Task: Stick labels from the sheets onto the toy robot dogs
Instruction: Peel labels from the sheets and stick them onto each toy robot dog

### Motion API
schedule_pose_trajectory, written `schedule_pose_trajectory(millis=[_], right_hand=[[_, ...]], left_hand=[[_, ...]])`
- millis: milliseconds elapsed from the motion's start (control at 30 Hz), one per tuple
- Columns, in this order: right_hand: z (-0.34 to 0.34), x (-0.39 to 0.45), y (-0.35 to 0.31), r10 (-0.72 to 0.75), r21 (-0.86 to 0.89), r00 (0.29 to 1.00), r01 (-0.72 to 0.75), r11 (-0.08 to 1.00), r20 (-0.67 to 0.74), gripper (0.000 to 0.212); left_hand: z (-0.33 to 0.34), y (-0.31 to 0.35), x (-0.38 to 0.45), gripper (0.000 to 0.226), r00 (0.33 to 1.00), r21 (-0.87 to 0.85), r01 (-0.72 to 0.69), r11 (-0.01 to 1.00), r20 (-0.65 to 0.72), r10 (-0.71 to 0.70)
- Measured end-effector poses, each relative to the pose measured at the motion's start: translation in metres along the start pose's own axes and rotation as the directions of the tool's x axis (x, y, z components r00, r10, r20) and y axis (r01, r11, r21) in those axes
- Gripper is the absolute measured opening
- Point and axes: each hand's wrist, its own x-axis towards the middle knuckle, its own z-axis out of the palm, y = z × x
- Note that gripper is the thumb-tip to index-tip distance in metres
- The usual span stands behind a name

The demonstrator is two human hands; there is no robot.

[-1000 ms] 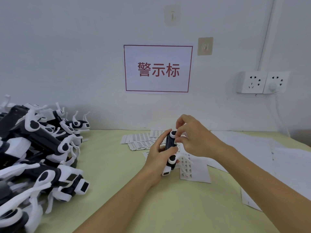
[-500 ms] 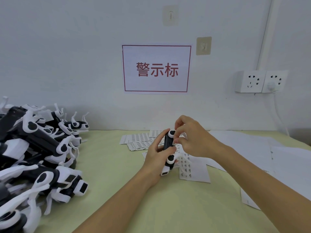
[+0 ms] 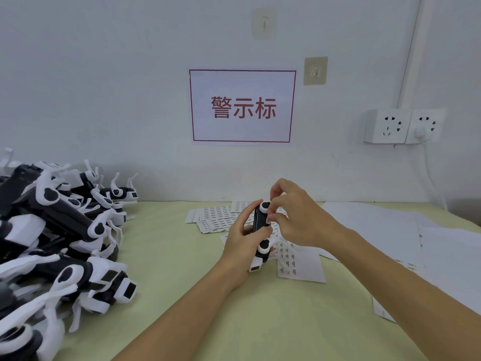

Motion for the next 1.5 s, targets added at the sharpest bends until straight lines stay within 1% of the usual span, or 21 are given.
schedule_pose_trajectory(millis=[567, 667, 800, 933, 1100, 1300, 1500], right_hand=[[-0.002, -0.004, -0.003, -0.052, -0.076, 0.998, 0.050, 0.996, -0.022, 0.011], [-0.005, -0.004, -0.005, -0.065, -0.140, 0.997, 0.059, 0.988, -0.037, 0.010], [-0.010, -0.002, -0.009, -0.066, -0.222, 0.997, 0.055, 0.973, -0.041, 0.011], [-0.012, 0.000, -0.010, -0.046, -0.267, 0.998, 0.034, 0.963, -0.039, 0.012], [-0.012, 0.001, -0.011, 0.000, -0.272, 0.999, -0.013, 0.962, -0.050, 0.013], [-0.012, 0.002, -0.012, 0.072, -0.235, 0.996, -0.082, 0.968, -0.051, 0.011], [-0.014, 0.002, -0.013, 0.124, -0.219, 0.991, -0.131, 0.967, -0.042, 0.008]], left_hand=[[-0.002, -0.004, 0.002, 0.056, 0.998, 0.045, -0.055, 0.997, 0.008, 0.055], [-0.001, -0.003, 0.001, 0.051, 0.997, 0.049, -0.075, 0.996, 0.000, 0.076], [-0.001, -0.004, 0.001, 0.050, 0.996, 0.062, -0.091, 0.994, 0.004, 0.091], [-0.001, -0.004, 0.001, 0.053, 0.996, 0.061, -0.087, 0.994, 0.001, 0.088], [-0.001, -0.004, 0.001, 0.053, 0.996, 0.045, -0.089, 0.995, 0.003, 0.089], [-0.002, -0.005, 0.002, 0.048, 0.996, 0.050, -0.091, 0.995, 0.003, 0.091], [-0.001, -0.005, 0.003, 0.039, 0.997, 0.043, -0.083, 0.996, -0.001, 0.083]])
